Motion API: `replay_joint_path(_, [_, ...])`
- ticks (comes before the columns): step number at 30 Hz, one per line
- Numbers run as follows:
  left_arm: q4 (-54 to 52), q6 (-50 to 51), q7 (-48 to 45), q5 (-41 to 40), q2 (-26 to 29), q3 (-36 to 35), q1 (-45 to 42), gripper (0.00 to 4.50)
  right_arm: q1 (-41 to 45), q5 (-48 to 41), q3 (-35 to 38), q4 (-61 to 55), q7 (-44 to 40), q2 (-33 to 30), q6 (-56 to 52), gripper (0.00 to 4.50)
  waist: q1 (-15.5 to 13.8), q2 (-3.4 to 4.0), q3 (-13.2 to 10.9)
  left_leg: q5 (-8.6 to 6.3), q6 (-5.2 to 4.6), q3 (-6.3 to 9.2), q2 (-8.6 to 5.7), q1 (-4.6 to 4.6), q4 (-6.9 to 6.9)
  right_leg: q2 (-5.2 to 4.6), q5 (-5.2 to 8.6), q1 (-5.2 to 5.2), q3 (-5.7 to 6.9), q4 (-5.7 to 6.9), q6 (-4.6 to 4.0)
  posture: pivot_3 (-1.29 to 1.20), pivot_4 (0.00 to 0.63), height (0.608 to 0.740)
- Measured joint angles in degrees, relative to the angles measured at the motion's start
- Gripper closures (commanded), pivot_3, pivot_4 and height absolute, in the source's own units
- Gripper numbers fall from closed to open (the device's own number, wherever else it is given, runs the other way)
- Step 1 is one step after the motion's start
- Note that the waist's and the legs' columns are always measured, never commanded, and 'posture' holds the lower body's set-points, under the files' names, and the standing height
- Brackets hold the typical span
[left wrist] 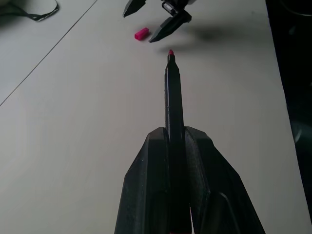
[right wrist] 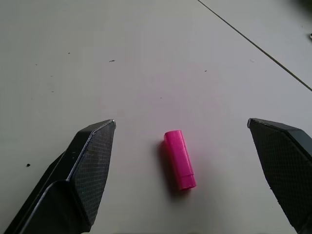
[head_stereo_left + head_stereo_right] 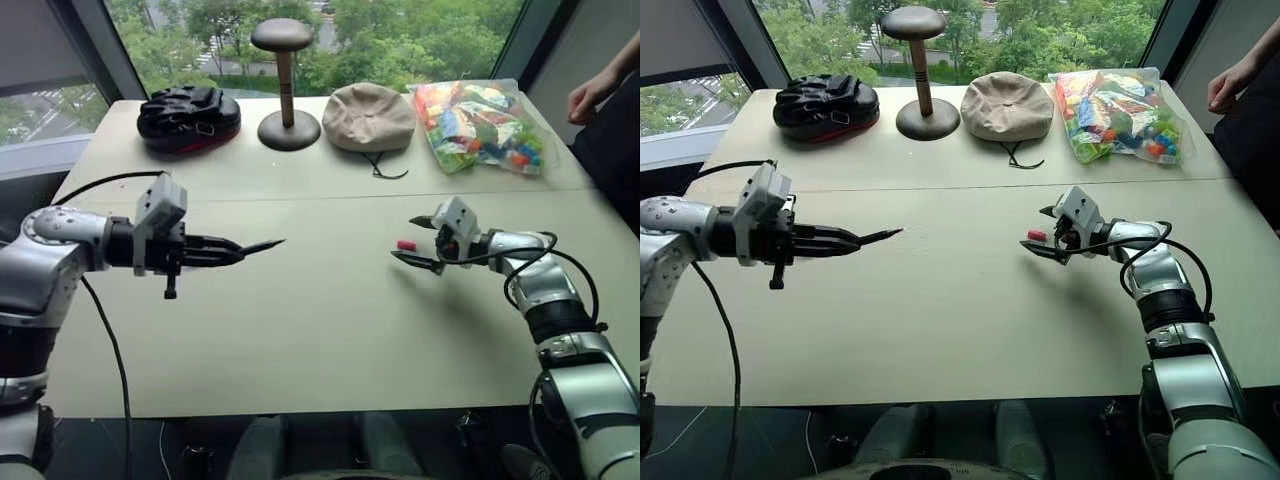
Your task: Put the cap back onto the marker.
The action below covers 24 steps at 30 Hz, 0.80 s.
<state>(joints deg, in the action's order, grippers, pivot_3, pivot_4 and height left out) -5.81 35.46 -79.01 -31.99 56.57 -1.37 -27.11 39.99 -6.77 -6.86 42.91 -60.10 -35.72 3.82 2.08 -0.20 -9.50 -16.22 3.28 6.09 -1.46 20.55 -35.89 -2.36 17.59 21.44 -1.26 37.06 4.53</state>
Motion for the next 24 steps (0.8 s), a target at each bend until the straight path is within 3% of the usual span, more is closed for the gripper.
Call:
replay_joint_path(14, [-1.24,1.45,-1.12,0.03,1.78,0.34,2.73,4.43,3.62,2.06,1.04,11.20,-3.30,0.93,5.22,0.00,0.33,0.01,-0.01,0.00,-0.01,-0.01,0.01,-0.05,-0.13,0.00,0.00,-0.08,-0.02,0.04,0.00,0.00,0.150,0.740])
replay_joint_path(23, [-1.28,1.37,1.10,-0.02,1.48,0.04,2.73,4.50,3.92,2.36,1.11,12.37,-4.78,2.11,5.86,4.40,0.42,0.01,-0.01,0.00,-0.01,-0.01,0.01,-0.10,-0.16,0.00,-0.01,-0.09,-0.03,0.11,0.01,0.00,0.150,0.740])
replay_joint_path(24, [-1.28,1.38,1.41,-0.03,1.46,-0.11,2.73,4.50,3.95,2.64,1.11,12.40,-4.80,2.11,6.09,4.46,0.42,0.01,-0.01,0.00,-0.01,-0.01,0.01,-0.10,-0.16,0.00,-0.01,-0.09,-0.03,0.11,0.01,0.00,0.150,0.740])
